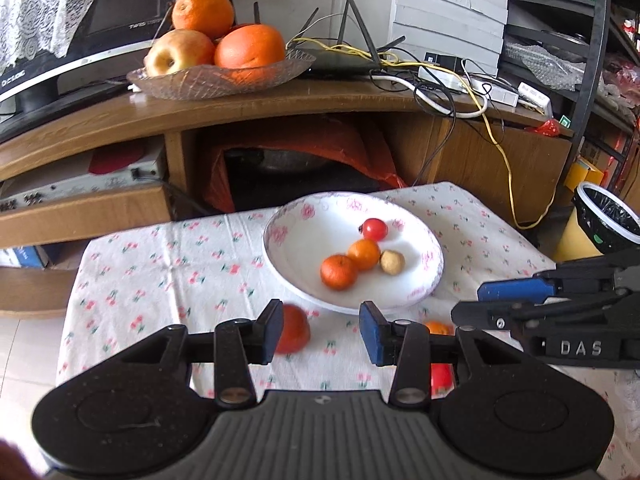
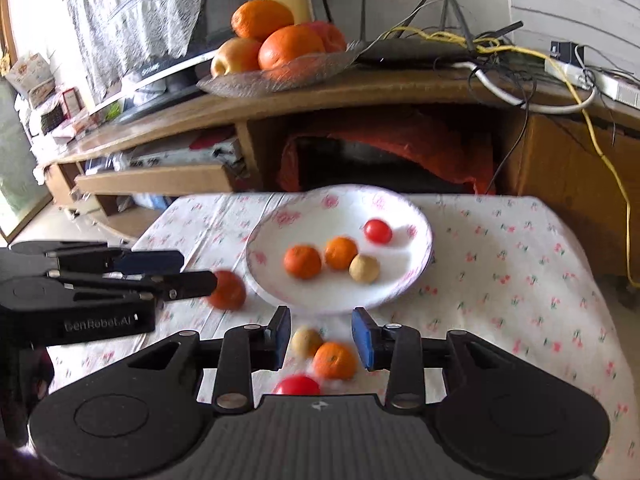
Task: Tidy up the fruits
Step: 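Open both tools to release the orange and kiwi into the bowl, then grasp a red tomato with the right tool while the left tool grasps the large dark red tomato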
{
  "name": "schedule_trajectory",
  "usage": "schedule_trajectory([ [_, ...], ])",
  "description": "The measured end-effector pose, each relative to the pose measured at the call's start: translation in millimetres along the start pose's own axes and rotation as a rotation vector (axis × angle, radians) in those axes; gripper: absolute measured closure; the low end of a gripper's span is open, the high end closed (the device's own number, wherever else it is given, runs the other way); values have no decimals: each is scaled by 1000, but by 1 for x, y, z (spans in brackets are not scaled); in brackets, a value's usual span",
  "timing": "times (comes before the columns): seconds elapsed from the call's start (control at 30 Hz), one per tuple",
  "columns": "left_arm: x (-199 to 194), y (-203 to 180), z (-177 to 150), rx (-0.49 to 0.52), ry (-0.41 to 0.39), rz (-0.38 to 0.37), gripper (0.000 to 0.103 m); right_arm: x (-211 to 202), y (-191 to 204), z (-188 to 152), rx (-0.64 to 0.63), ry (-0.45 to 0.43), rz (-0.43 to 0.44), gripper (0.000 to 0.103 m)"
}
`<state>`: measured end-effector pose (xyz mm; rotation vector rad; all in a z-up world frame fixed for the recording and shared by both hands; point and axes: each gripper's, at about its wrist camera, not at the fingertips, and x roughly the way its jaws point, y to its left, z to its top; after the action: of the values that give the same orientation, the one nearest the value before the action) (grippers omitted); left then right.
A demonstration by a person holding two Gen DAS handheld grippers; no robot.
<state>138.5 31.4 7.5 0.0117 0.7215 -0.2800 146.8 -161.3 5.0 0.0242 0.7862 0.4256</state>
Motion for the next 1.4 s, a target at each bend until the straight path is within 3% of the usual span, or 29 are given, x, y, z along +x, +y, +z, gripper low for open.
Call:
schedule_trajectory([
  [0.3,-8,-2,-21,73,35,-4,49,5,17,-29,8,87,19,69],
  [0.83,60,15,-15,134,49,49,41,31,14,-35,7,126,17,66],
  [0.97,68,15,-16,126,44,58,42,35,13,-38,-1,132,17,66],
  [1.07,73,13,-15,122,57,49,54,34,14,-39,-27,133,15,69],
  [1.17,71,7,-18,155,56,66,55,34,14,-39,-56,132,-3,78],
  [1.4,47,6,-26,121,97,29,55,24,12,-40,-49,141,21,80],
])
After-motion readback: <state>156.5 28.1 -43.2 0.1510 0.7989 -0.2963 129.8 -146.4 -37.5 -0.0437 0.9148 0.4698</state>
